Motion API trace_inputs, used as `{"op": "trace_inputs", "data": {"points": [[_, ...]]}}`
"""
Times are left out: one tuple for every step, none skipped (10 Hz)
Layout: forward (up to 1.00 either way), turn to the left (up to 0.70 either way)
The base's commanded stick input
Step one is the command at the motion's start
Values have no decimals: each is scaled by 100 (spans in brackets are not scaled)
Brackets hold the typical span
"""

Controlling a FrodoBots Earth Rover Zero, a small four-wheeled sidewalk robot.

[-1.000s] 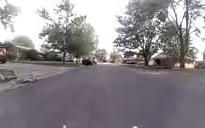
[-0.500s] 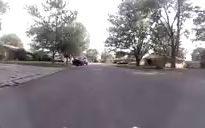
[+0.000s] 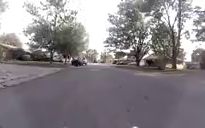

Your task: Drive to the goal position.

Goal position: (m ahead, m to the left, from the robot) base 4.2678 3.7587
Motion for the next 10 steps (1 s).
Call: {"op": "trace_inputs", "data": {"points": [[85,0],[85,0],[85,0],[85,0],[85,15],[85,30],[85,34],[85,31],[85,13],[85,0]]}}
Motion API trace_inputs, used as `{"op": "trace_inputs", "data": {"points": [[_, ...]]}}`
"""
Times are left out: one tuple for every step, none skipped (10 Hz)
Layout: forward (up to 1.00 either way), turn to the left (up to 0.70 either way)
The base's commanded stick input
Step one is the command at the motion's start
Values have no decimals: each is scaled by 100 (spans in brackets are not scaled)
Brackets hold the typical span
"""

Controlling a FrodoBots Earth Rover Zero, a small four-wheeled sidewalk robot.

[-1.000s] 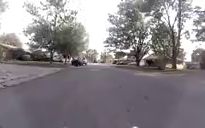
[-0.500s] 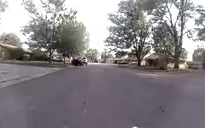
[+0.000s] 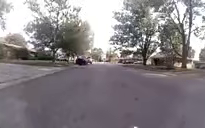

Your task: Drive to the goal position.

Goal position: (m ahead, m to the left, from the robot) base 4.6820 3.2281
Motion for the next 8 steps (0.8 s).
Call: {"op": "trace_inputs", "data": {"points": [[85,0],[85,0],[85,0],[85,0],[85,0],[85,0],[85,0],[85,0]]}}
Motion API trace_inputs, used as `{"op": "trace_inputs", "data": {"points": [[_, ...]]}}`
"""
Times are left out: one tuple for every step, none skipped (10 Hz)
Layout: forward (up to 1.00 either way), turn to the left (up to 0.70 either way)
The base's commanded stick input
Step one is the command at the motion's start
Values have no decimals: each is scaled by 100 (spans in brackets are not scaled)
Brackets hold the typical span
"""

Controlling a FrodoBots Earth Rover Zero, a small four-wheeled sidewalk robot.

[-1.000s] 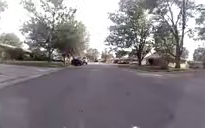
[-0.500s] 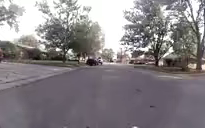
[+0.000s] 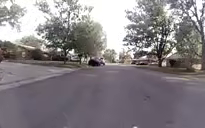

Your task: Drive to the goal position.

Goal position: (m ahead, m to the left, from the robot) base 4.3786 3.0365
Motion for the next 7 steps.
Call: {"op": "trace_inputs", "data": {"points": [[85,0],[85,0],[85,0],[85,0],[85,0],[85,0],[85,0]]}}
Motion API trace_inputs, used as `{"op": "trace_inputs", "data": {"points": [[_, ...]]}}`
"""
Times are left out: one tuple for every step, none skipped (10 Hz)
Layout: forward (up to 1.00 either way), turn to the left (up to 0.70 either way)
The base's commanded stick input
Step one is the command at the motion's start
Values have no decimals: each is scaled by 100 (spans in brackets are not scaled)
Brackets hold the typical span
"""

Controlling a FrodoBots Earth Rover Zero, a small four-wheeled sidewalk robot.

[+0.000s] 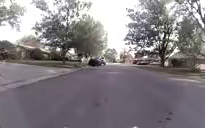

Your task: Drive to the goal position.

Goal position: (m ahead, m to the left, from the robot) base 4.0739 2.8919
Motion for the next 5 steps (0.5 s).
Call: {"op": "trace_inputs", "data": {"points": [[85,0],[85,0],[85,0],[85,0],[85,0]]}}
